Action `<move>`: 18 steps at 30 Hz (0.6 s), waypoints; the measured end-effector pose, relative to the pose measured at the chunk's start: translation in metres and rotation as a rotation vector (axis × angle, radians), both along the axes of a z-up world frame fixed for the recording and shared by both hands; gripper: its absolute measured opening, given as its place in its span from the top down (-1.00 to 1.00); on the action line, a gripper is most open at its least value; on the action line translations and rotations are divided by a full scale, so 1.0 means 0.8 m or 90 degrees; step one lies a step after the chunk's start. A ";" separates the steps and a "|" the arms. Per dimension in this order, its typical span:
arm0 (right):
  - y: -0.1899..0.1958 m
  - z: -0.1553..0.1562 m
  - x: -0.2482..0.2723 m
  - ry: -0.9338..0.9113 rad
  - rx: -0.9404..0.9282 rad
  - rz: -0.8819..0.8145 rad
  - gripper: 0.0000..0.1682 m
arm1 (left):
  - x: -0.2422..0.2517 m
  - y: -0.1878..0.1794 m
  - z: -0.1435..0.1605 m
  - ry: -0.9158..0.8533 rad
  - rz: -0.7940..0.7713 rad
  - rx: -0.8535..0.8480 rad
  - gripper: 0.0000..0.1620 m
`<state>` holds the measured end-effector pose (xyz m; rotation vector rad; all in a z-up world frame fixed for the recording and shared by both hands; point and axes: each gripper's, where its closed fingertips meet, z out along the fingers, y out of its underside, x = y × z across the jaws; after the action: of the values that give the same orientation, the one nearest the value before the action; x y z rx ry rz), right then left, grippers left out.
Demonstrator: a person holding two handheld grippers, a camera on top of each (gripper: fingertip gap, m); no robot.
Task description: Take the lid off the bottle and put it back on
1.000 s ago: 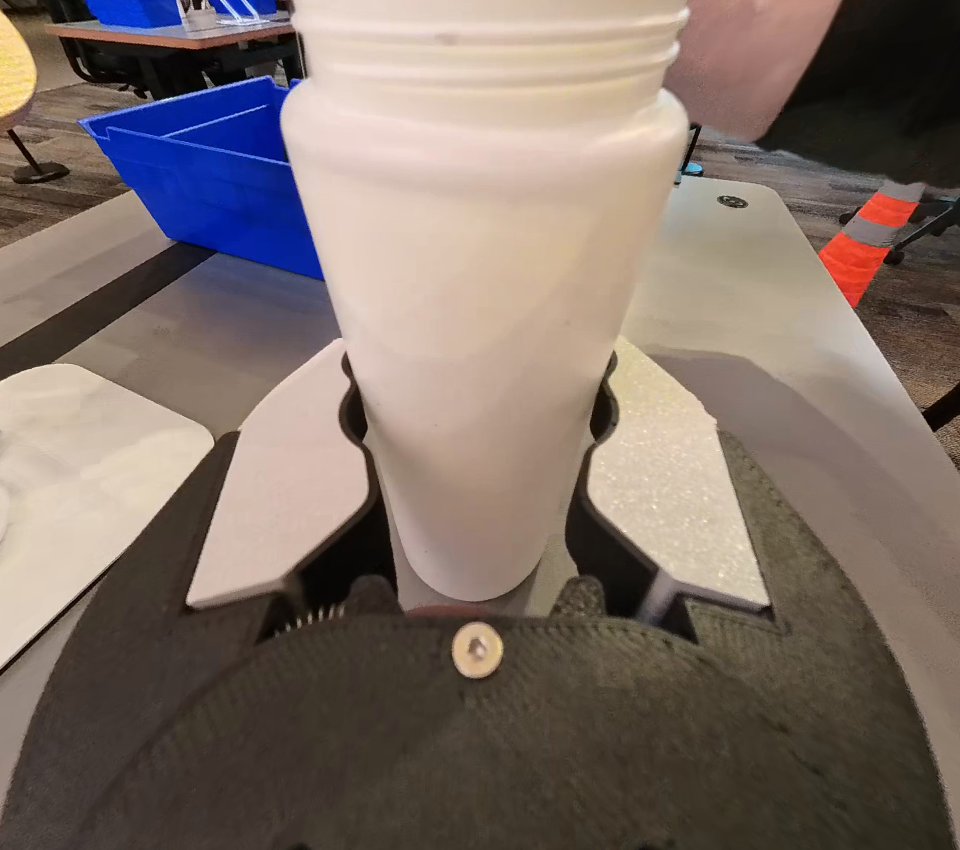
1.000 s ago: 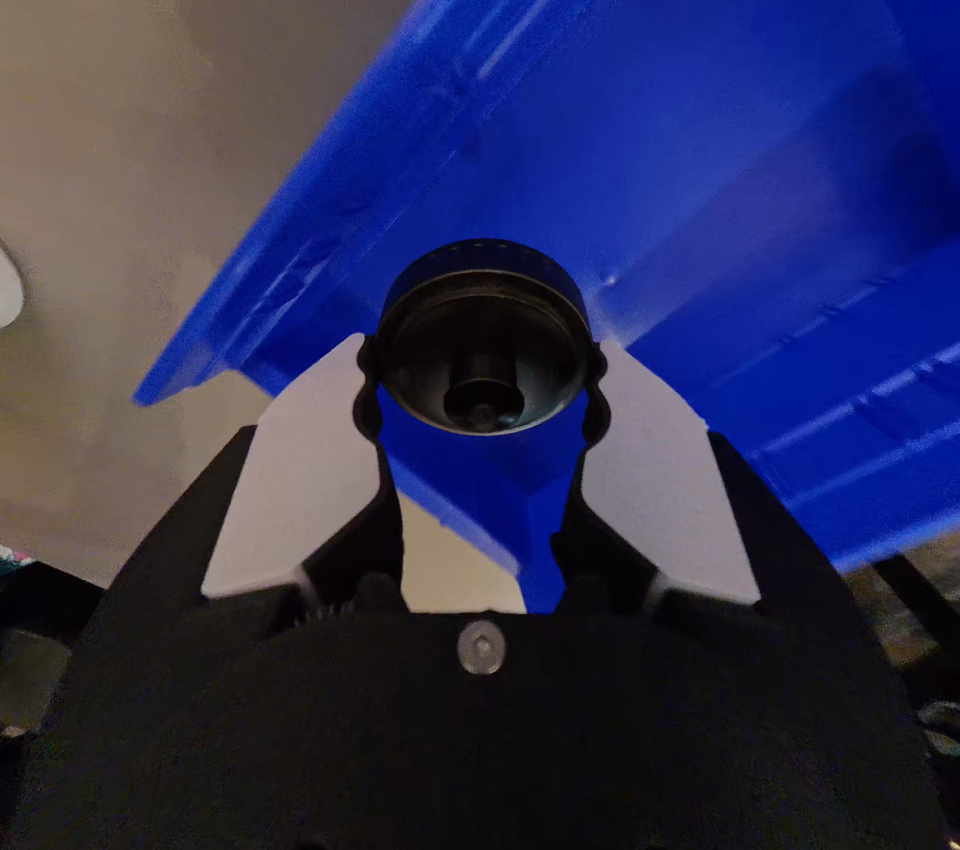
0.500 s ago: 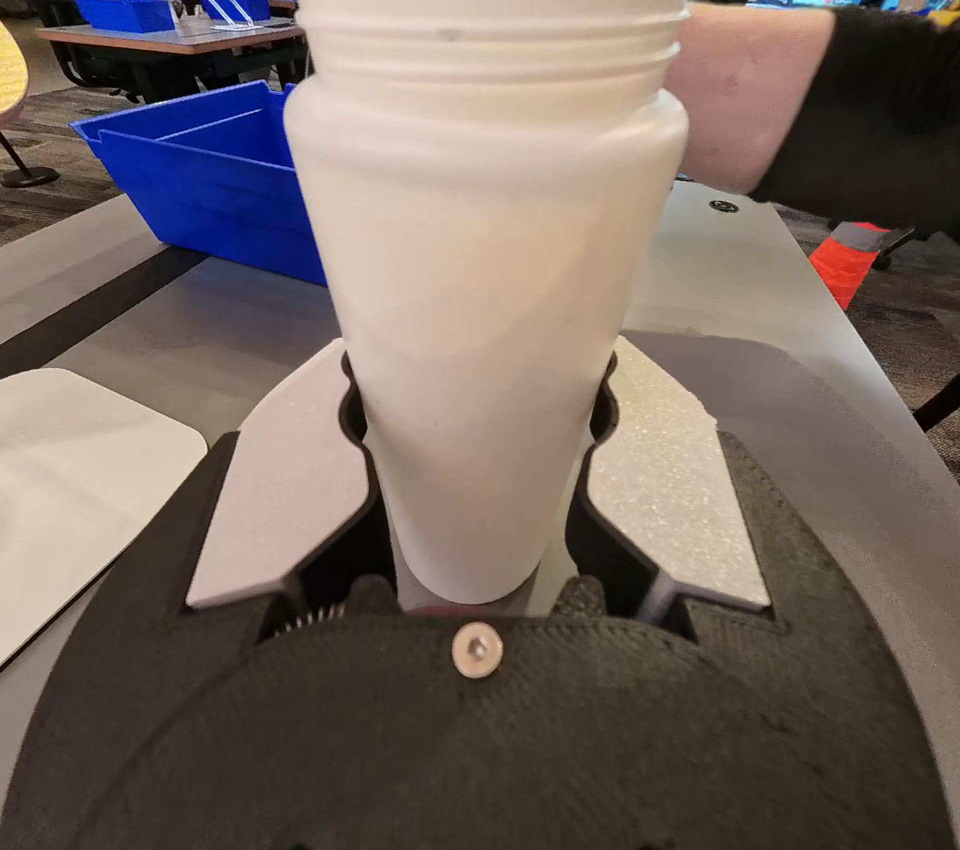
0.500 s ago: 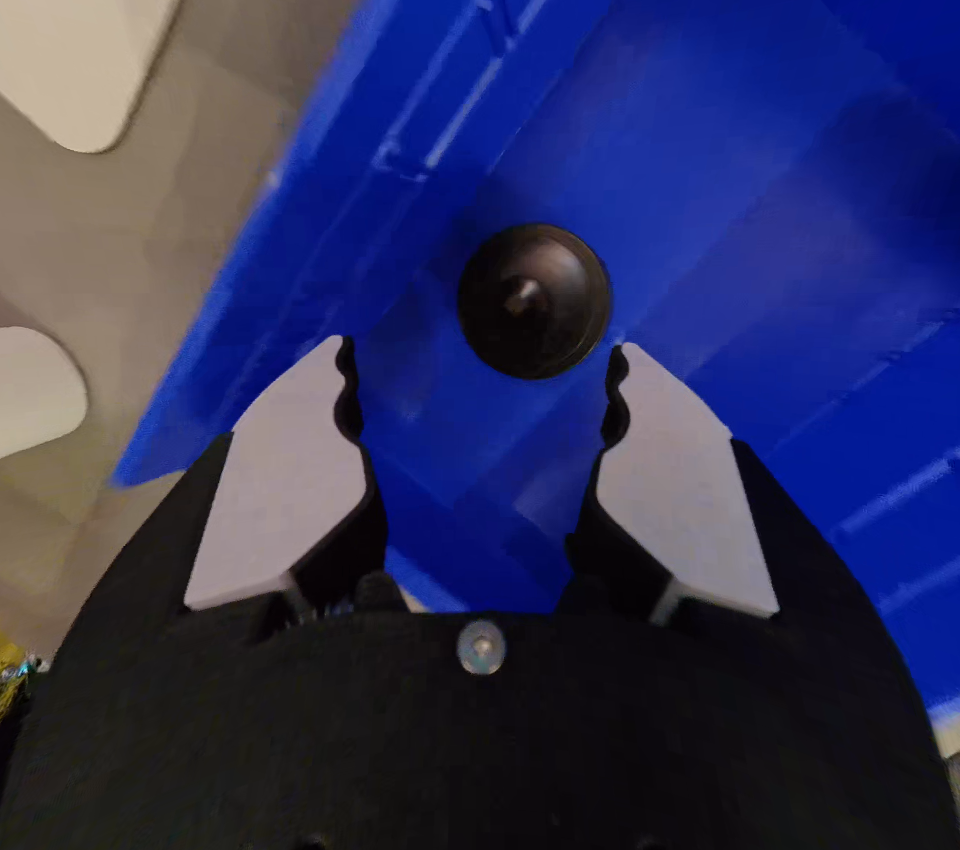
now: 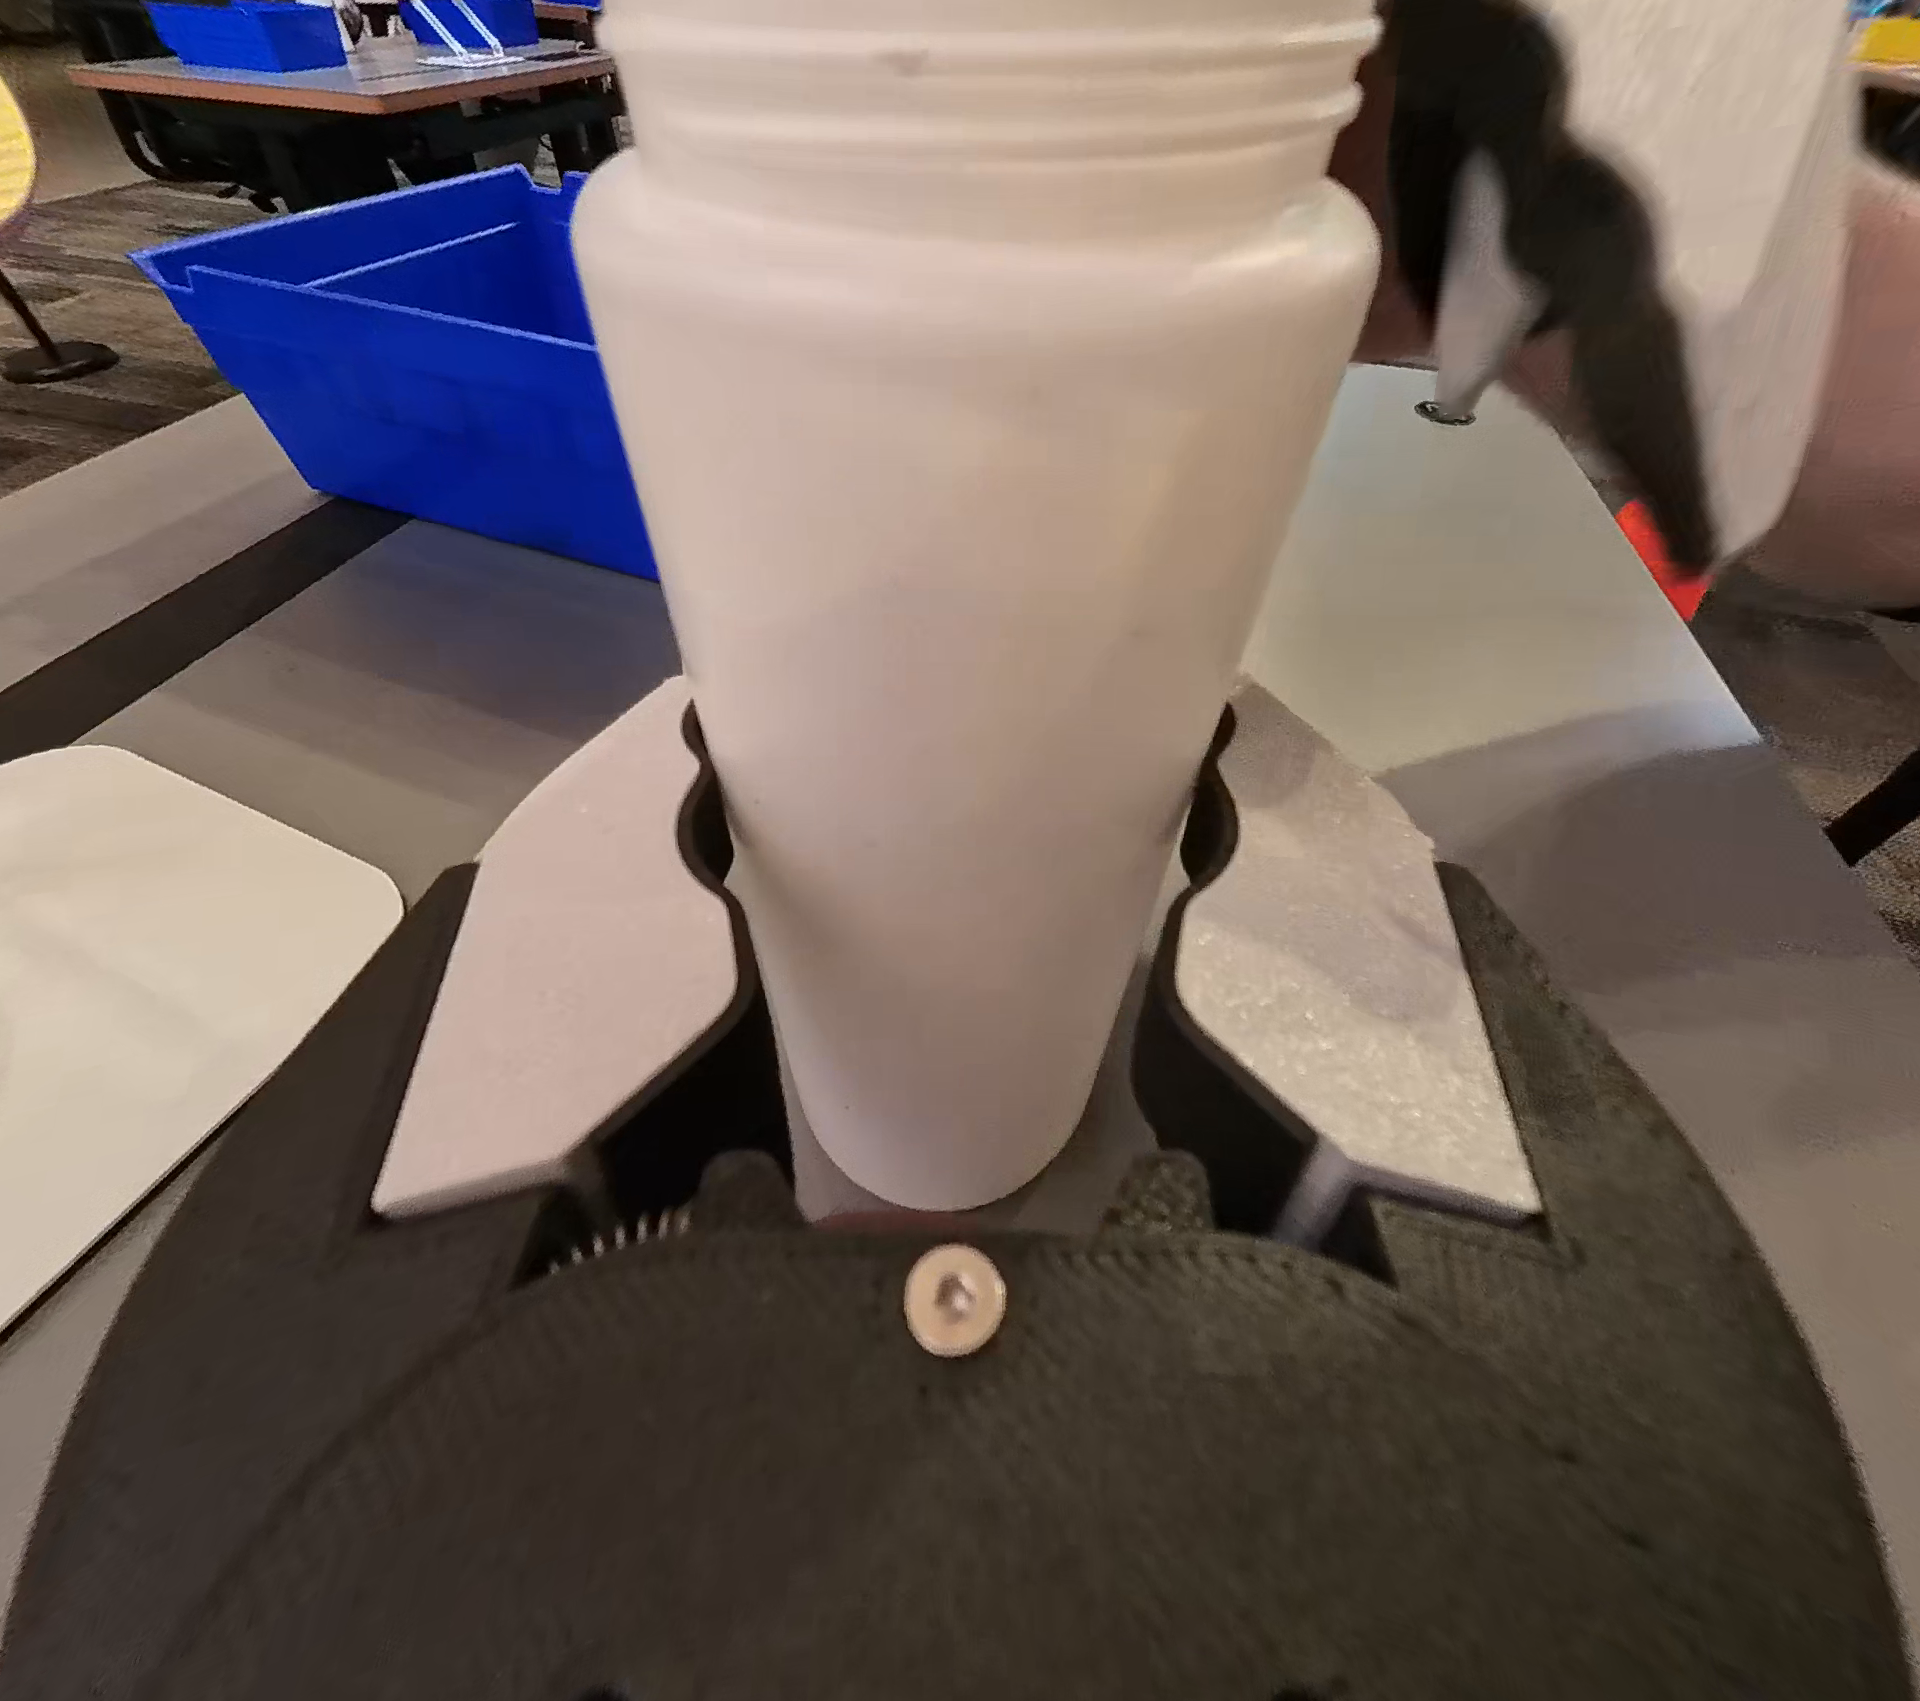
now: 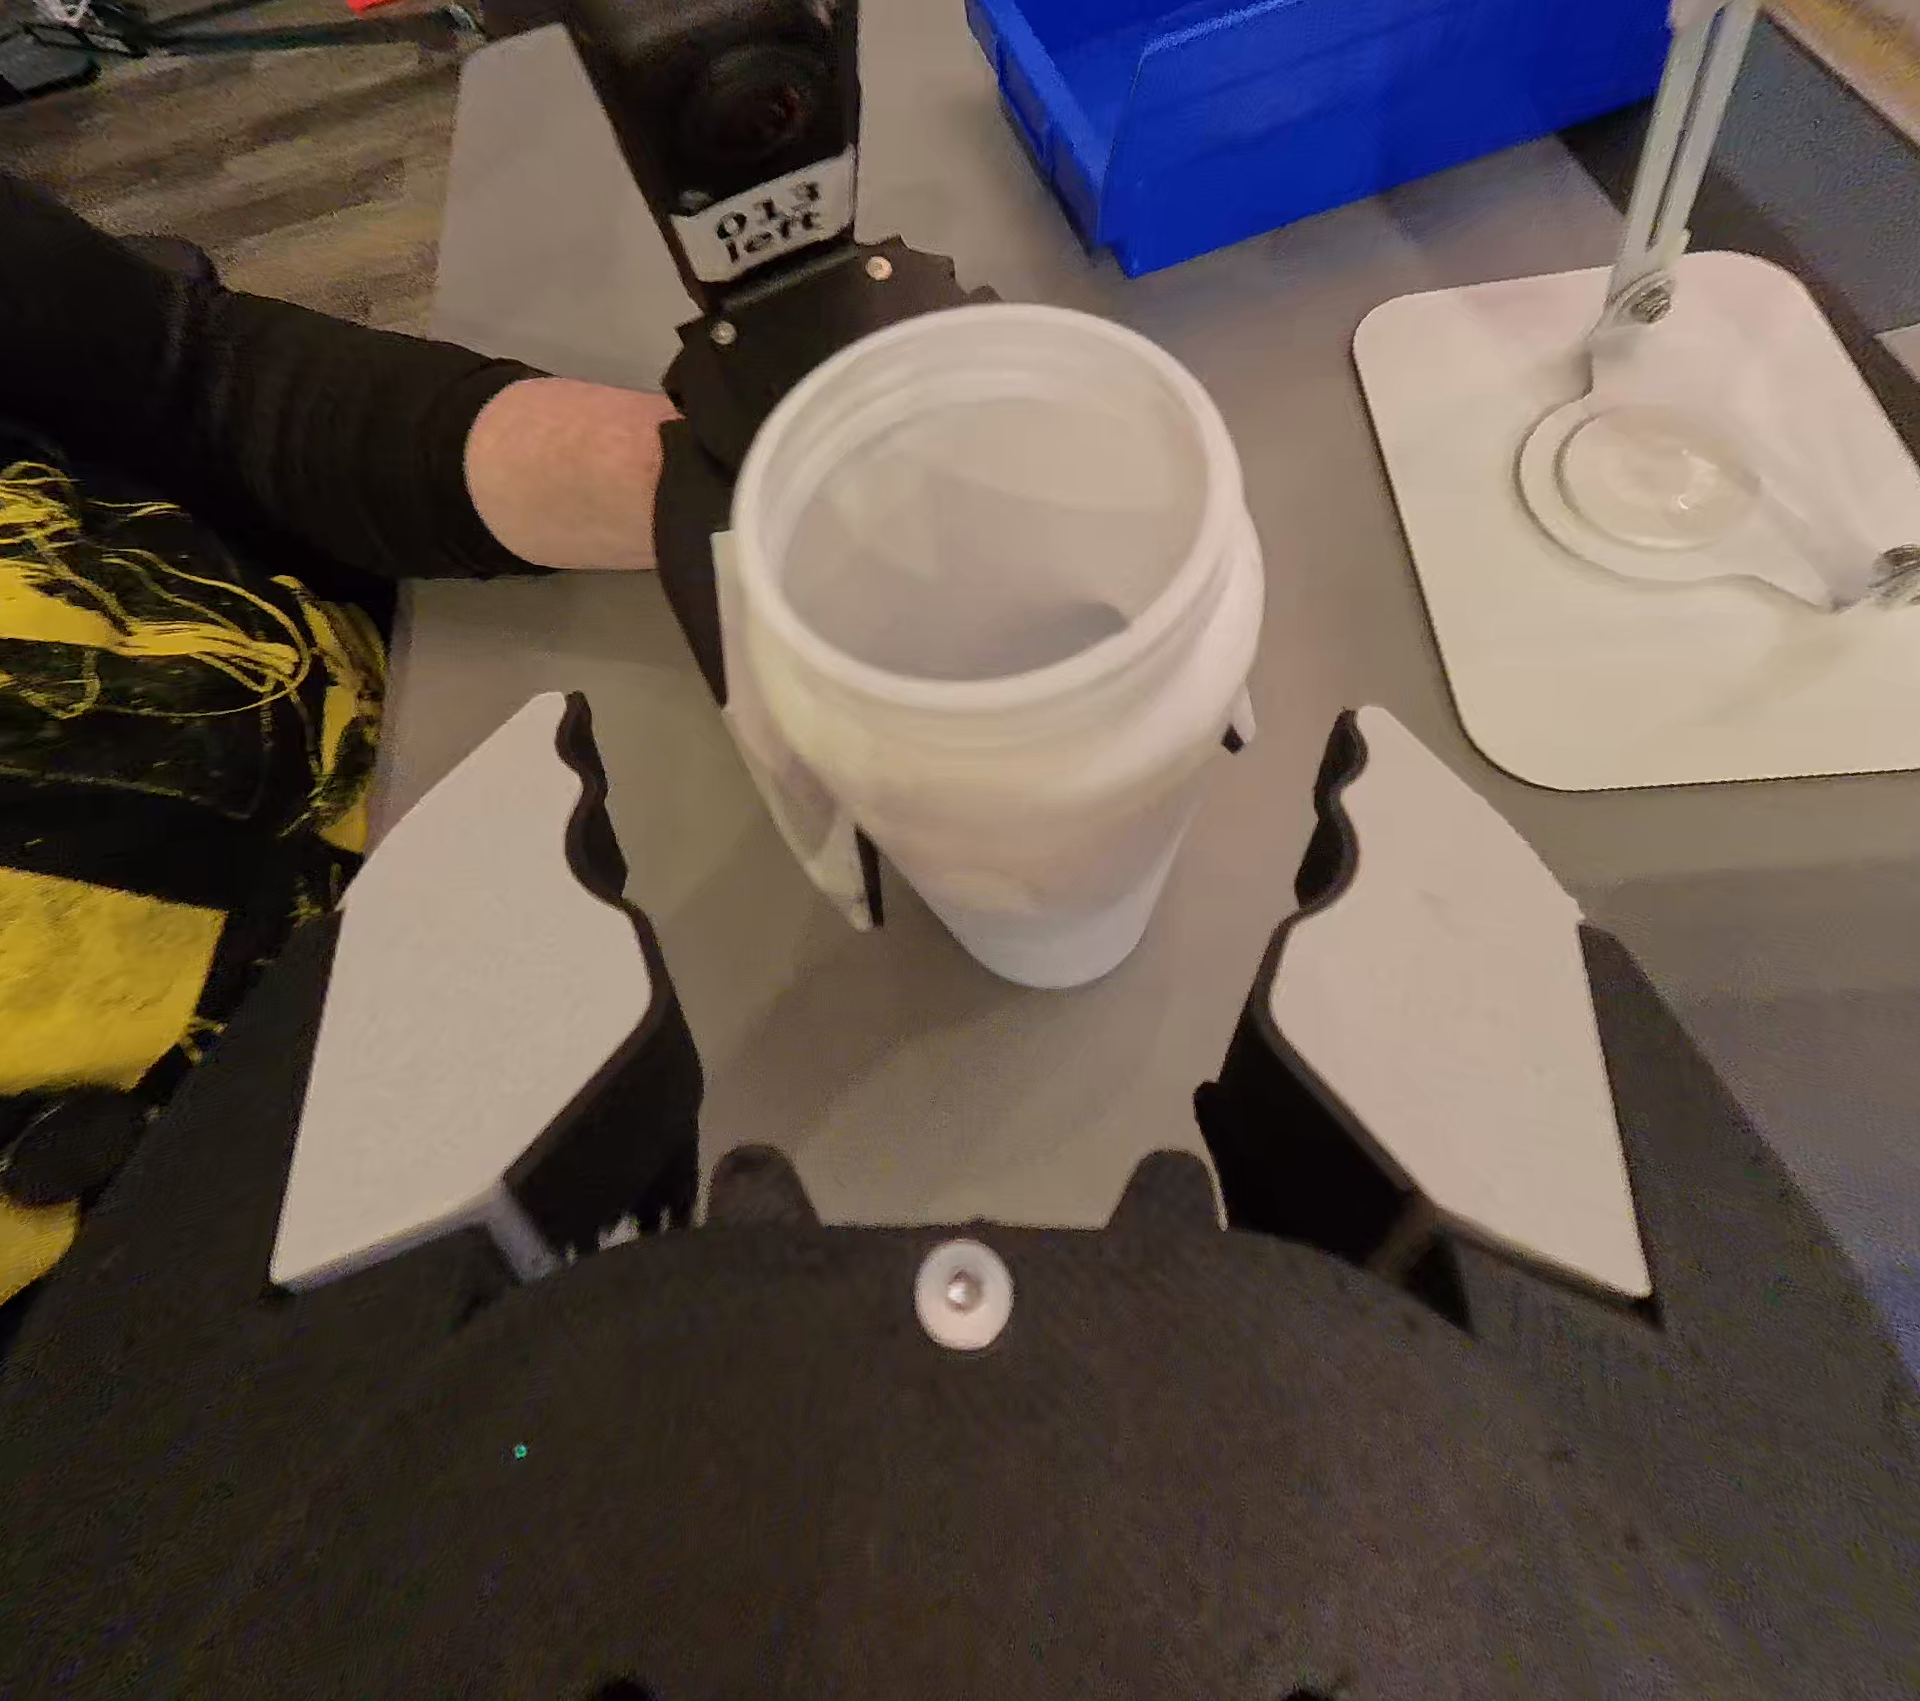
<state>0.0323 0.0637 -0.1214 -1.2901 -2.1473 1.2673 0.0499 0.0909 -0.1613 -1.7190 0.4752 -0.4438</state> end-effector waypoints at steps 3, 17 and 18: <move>-0.013 -0.007 -0.016 0.022 -0.065 0.003 -0.22 | 0.004 -0.001 0.000 0.001 -0.006 0.002 -0.07; 0.065 0.072 -0.003 0.123 -0.089 -0.143 -0.16 | -0.012 -0.002 0.013 -0.030 0.023 0.038 0.08; 0.092 0.090 0.003 0.132 -0.076 -0.189 -0.16 | -0.015 -0.001 0.010 -0.032 0.027 0.035 0.10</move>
<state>0.0349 0.1376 -0.0494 -1.3943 -1.6896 1.3507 0.0382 0.0902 -0.1532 -1.6585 0.4098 -0.4383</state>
